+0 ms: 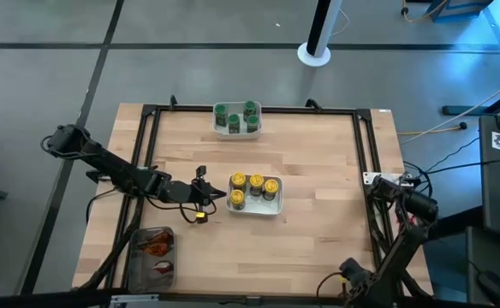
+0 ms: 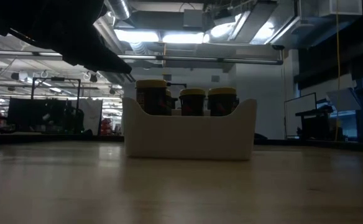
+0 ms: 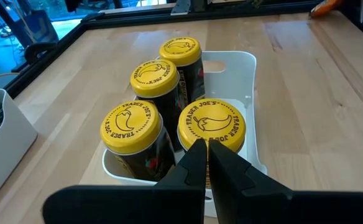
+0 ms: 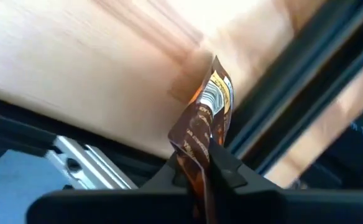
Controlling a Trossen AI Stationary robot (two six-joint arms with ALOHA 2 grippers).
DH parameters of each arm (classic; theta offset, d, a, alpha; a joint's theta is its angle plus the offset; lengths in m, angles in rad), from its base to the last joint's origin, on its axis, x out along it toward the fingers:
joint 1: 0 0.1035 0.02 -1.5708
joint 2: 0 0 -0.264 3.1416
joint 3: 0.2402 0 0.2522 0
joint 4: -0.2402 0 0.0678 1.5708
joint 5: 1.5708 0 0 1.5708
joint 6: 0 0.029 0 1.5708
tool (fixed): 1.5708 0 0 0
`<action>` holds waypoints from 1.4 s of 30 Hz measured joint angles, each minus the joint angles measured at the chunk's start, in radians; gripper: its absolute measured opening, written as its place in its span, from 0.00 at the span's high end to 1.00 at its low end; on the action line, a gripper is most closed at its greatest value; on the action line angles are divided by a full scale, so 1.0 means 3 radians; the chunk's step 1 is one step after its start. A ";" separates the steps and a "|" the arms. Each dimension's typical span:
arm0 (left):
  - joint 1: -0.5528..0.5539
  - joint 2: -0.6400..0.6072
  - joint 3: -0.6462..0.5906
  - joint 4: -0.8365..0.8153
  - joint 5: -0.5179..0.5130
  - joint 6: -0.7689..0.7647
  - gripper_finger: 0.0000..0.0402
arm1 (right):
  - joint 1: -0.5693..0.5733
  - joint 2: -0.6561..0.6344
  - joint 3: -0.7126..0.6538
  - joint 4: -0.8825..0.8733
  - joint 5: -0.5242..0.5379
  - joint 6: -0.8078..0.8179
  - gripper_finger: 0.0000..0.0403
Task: Sort spices by type
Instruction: Put the top orange seasoning pack into the black bin
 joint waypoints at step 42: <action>-0.0010 0.0000 0.0030 0.0081 0.0018 -0.0285 0.72 | -0.1915 -0.0464 0.0013 0.1348 0.2438 -0.4965 0.96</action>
